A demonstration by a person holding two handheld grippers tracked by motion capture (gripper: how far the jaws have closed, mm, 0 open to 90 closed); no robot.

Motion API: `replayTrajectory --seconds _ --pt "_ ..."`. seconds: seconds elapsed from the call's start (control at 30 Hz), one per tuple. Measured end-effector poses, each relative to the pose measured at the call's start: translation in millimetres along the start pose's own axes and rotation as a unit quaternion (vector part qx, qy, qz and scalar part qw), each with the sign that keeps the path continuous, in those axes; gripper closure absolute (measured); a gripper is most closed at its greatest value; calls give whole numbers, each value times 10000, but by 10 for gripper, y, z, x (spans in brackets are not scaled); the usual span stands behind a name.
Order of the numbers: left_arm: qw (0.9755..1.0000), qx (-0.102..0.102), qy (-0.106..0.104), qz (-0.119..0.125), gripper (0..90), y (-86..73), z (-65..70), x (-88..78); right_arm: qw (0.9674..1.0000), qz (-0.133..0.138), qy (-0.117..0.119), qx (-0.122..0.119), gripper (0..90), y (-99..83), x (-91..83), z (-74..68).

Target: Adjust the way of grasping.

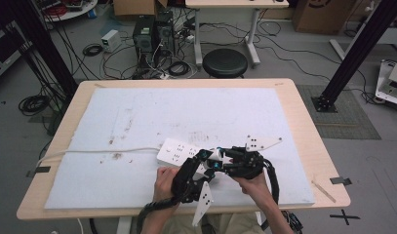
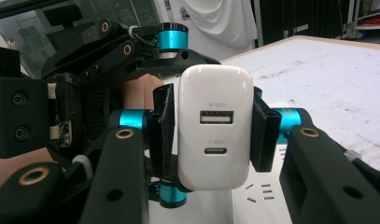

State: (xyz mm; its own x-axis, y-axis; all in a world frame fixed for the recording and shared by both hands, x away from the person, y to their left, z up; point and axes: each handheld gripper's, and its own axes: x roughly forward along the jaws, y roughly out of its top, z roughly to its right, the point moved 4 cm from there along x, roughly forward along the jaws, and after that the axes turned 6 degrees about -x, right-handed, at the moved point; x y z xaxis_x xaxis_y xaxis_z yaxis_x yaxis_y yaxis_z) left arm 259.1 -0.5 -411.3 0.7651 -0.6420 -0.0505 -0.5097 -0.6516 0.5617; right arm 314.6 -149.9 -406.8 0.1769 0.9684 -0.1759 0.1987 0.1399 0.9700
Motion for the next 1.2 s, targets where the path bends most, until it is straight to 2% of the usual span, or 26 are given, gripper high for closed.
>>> replayTrajectory --seconds 0.43,0.6,0.8,1.03,1.07,1.2 --pt "9999 92 -15 -38 424 -10 5 -9 10000 -25 54 46 631 -4 2 5" --pt "10000 51 -55 -61 423 -15 2 -9 9999 -64 36 105 632 -11 7 6" --pt "9998 -64 -177 -40 423 -24 -11 -5 9997 -75 72 213 633 -15 3 15" --pt "9997 -107 -203 15 420 -45 -18 -13 9999 -78 -19 110 633 -14 8 -7" --pt "9996 -167 -224 15 416 -49 -16 -6 9999 -85 -31 105 633 -16 9 -6" --pt "9989 -305 -342 -82 342 -69 -14 10 9999 -44 -88 93 633 -10 -2 0"
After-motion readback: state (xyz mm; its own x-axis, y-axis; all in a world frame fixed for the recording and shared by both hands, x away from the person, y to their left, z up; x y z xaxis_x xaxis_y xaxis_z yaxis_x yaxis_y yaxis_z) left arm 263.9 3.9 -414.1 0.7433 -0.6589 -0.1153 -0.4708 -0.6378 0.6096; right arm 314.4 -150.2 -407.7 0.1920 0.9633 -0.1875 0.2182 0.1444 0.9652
